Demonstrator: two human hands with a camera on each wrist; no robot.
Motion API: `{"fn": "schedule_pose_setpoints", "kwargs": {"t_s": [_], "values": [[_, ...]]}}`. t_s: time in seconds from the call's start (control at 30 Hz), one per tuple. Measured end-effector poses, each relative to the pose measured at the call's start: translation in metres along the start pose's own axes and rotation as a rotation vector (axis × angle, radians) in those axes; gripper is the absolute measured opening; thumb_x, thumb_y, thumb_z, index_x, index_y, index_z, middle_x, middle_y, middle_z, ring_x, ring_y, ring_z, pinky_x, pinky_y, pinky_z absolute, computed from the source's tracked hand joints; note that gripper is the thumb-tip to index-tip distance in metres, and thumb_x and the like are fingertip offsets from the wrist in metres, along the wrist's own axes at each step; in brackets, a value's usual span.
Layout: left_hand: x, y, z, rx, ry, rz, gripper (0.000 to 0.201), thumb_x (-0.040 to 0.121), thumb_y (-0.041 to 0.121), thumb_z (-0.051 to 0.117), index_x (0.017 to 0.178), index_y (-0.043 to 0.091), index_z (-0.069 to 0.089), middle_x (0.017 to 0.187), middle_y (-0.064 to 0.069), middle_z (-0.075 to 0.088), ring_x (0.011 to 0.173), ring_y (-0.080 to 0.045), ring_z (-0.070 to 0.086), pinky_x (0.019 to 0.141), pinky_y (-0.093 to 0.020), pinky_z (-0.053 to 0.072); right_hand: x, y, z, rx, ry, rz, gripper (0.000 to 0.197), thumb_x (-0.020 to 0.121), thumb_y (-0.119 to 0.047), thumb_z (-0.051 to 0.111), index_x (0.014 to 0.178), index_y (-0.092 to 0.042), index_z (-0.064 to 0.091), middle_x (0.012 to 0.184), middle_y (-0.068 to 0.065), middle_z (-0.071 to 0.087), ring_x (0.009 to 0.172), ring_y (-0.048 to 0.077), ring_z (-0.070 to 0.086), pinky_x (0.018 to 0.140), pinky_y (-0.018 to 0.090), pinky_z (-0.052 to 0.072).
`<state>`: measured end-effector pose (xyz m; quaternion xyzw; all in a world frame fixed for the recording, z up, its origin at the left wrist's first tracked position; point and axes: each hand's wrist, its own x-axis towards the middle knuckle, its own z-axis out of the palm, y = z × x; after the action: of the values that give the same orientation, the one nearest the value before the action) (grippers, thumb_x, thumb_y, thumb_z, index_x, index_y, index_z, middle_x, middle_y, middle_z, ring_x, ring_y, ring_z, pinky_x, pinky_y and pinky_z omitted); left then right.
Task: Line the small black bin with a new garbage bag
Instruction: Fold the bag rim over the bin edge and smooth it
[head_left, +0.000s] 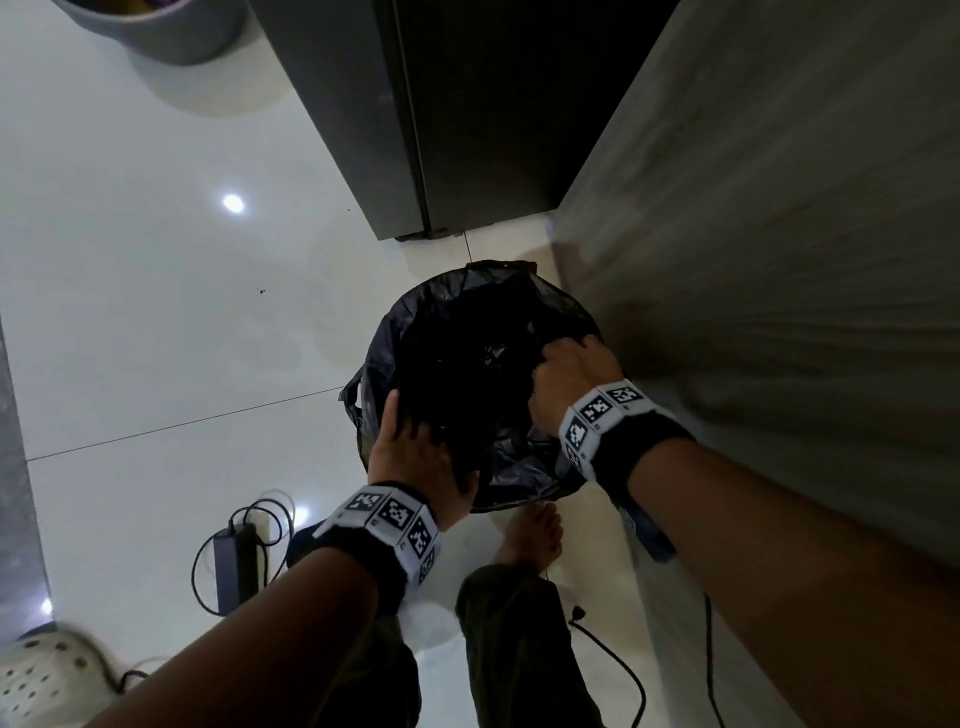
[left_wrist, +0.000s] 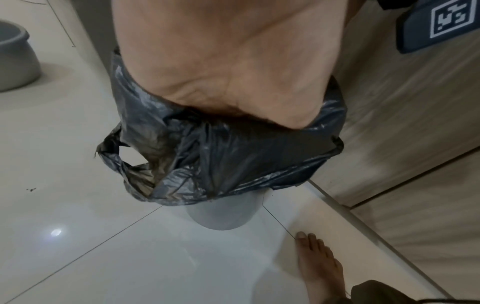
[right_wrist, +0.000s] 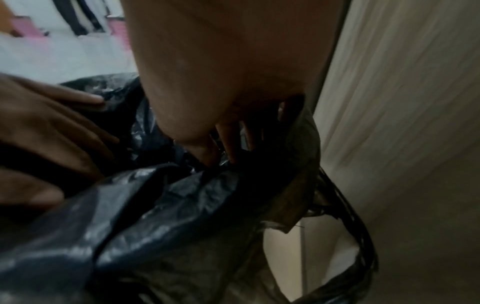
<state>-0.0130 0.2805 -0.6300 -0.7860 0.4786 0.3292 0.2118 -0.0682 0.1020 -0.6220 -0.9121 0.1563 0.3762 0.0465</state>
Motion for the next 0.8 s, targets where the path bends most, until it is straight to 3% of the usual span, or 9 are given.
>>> {"fn": "schedule_pose_setpoints", "kwargs": {"t_s": [0.1,0.2,0.3,0.37,0.43,0.53,0.63,0.73,0.8], "values": [[0.001,-0.008,0.003,0.028,-0.073,-0.009,0.07,0.086,0.057,0.008,0.148,0.029,-0.003,0.16,-0.001,0.015,0.148,-0.027,0.001,0.114,-0.056,-0.012,-0.005,0.001,0.003,-0.275,-0.124,-0.028,0.045,0.097,-0.036,0.032,0.131,-0.013,0.05,0.152,0.013,0.029,0.141,0.032,0.02,0.115,0.045,0.016],[0.001,-0.017,-0.001,-0.006,0.006,0.059,0.071,0.08,0.055,0.012,0.142,0.028,0.035,0.144,-0.001,0.049,0.139,-0.027,0.033,0.115,-0.052,0.008,-0.011,-0.003,0.006,-0.255,-0.126,-0.01,0.044,0.094,-0.035,0.038,0.133,-0.016,0.048,0.154,0.013,0.027,0.143,0.031,0.016,0.117,0.046,0.01],[-0.006,-0.028,-0.013,-0.405,0.339,0.11,0.051,0.078,0.045,0.03,0.103,0.02,0.067,0.1,-0.007,0.069,0.098,-0.031,0.062,0.093,-0.041,0.043,-0.024,-0.004,0.003,0.246,0.287,0.062,0.029,0.084,-0.024,0.055,0.111,-0.023,0.065,0.13,0.003,0.055,0.125,0.024,0.042,0.103,0.04,0.021],[-0.012,-0.037,-0.019,-0.6,0.606,0.032,0.04,0.079,0.033,0.046,0.109,0.013,0.064,0.102,-0.014,0.063,0.096,-0.036,0.058,0.082,-0.04,0.05,-0.036,-0.003,0.0,0.46,0.576,0.188,0.029,0.082,-0.021,0.059,0.11,-0.027,0.064,0.125,0.001,0.058,0.117,0.025,0.049,0.094,0.04,0.03],[-0.017,-0.044,-0.019,-0.754,0.701,-0.132,0.045,0.082,0.024,0.055,0.126,0.013,0.052,0.122,-0.017,0.052,0.115,-0.034,0.048,0.089,-0.039,0.046,-0.047,-0.001,0.001,0.599,0.652,0.352,0.039,0.082,-0.022,0.06,0.12,-0.028,0.057,0.132,0.004,0.051,0.12,0.027,0.046,0.094,0.043,0.038],[-0.014,-0.051,-0.017,-1.044,0.558,-0.358,0.062,0.085,0.024,0.059,0.141,0.013,0.033,0.139,-0.014,0.042,0.128,-0.027,0.042,0.1,-0.034,0.037,-0.048,0.003,0.011,1.014,0.484,0.517,0.051,0.086,-0.02,0.059,0.133,-0.028,0.043,0.137,0.008,0.045,0.122,0.029,0.047,0.095,0.041,0.043],[-0.006,-0.055,-0.014,-1.151,0.436,-0.425,0.05,0.087,0.019,0.054,0.136,0.016,0.043,0.123,-0.013,0.062,0.111,-0.029,0.057,0.089,-0.029,0.041,-0.043,0.007,0.027,1.272,0.394,0.548,0.046,0.089,-0.008,0.052,0.132,-0.021,0.045,0.134,0.011,0.055,0.123,0.031,0.052,0.099,0.037,0.042],[-0.001,-0.058,-0.012,-1.11,0.453,-0.419,0.039,0.088,0.011,0.046,0.126,0.015,0.055,0.104,-0.013,0.071,0.094,-0.032,0.062,0.077,-0.027,0.04,-0.044,0.006,0.032,1.221,0.463,0.611,0.048,0.087,-0.006,0.052,0.133,-0.019,0.045,0.135,0.013,0.051,0.121,0.031,0.053,0.099,0.039,0.046],[0.0,-0.061,-0.011,-1.104,0.459,-0.414,0.037,0.087,0.01,0.045,0.121,0.014,0.059,0.099,-0.013,0.072,0.089,-0.032,0.062,0.076,-0.028,0.042,-0.05,-0.002,0.025,0.932,0.551,0.598,0.052,0.083,-0.013,0.06,0.132,-0.023,0.044,0.137,0.011,0.045,0.122,0.029,0.049,0.099,0.045,0.046]]}}
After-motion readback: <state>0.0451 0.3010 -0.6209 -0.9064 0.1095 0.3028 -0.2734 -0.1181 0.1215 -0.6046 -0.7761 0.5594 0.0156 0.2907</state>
